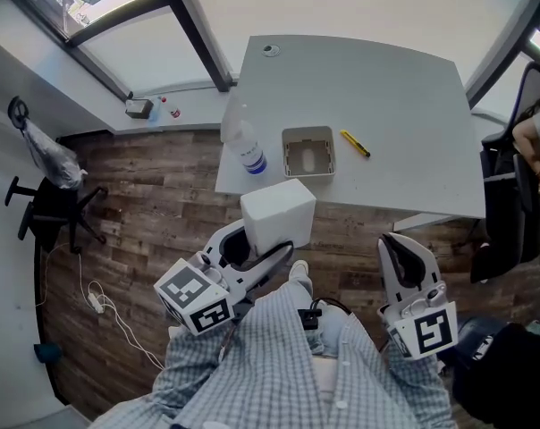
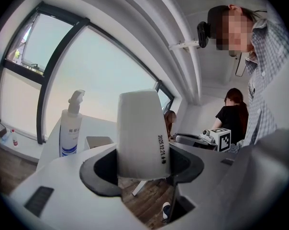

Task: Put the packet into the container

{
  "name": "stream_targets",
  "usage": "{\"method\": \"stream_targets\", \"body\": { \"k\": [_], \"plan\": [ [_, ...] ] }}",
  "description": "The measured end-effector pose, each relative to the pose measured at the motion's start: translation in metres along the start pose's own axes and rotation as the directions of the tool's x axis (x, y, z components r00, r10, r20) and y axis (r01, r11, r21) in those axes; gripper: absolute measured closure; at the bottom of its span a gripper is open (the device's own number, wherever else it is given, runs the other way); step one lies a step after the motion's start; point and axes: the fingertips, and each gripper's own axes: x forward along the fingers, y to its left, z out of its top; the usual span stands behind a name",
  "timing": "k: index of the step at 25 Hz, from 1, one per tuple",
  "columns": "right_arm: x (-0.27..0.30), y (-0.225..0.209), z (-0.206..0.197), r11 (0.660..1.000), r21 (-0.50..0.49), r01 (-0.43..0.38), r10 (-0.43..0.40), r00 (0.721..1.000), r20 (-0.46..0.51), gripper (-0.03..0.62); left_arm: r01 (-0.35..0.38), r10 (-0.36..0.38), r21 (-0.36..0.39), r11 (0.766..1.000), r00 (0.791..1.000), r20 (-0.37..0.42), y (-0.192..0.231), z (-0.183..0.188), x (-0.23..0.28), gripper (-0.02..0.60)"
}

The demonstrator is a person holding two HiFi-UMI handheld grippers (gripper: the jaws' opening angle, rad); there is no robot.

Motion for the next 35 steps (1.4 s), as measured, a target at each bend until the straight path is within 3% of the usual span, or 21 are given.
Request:
{"method": "stream_targets", "body": {
  "k": [22,35],
  "plan": [
    [0.066,-0.018,0.009,0.992,0.004,0.126,-0.126,0.992,-0.020,0.568,0.146,-0.134,0.105,0.984,0.985,-0.112,0.058,0.022,0.049,0.310],
    [0.073,-0.018,0.001,0.987,0.022,0.160,-0.159,0.986,-0.048,0.568,0.195,-0.185,0.075,0.978,0.975,-0.124,0.062,0.023,0.055,0.310]
  ]
}}
